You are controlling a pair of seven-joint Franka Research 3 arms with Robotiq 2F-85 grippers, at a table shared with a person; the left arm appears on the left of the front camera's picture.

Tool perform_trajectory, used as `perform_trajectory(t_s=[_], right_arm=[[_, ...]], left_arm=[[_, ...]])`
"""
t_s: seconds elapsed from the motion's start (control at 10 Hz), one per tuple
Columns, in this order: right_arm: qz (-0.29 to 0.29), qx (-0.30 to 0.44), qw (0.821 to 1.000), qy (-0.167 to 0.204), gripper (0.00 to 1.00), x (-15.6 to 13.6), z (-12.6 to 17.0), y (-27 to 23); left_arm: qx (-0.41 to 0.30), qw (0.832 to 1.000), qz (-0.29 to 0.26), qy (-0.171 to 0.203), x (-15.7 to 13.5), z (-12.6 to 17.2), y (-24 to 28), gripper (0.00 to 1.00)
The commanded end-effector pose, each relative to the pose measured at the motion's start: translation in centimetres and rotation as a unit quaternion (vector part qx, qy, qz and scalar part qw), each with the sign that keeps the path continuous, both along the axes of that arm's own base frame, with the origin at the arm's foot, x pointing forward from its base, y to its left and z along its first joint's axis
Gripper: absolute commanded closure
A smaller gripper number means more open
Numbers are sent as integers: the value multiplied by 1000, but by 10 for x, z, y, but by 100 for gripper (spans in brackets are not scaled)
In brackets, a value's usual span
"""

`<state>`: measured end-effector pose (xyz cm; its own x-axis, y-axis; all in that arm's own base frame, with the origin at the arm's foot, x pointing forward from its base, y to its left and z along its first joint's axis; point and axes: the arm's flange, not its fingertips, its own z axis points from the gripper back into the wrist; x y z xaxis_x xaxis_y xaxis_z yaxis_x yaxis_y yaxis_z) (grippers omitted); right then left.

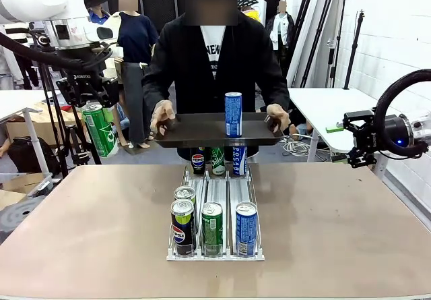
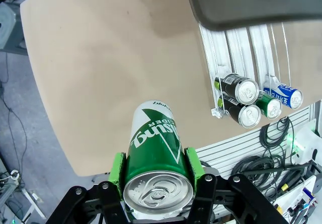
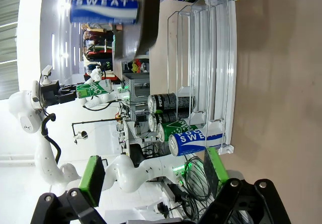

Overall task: Retrieve and hand over the desired beverage to the person.
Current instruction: Place the picked can on the Handle tray extended by the person.

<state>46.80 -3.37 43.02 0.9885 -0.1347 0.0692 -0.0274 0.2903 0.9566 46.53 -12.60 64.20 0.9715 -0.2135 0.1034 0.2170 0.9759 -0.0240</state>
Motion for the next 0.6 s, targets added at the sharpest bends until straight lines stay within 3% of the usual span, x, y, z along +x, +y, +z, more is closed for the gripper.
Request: perform_trajectory(t_s=[0.0, 0.5], right_arm=[[1, -4, 1000, 2, 0, -1, 1, 1], [1, -4, 1000, 2, 0, -1, 1, 1]], left_arm=[[3, 1000, 1, -4, -1, 3, 2, 100], [-26, 1000, 15, -2, -5, 9, -2, 100]])
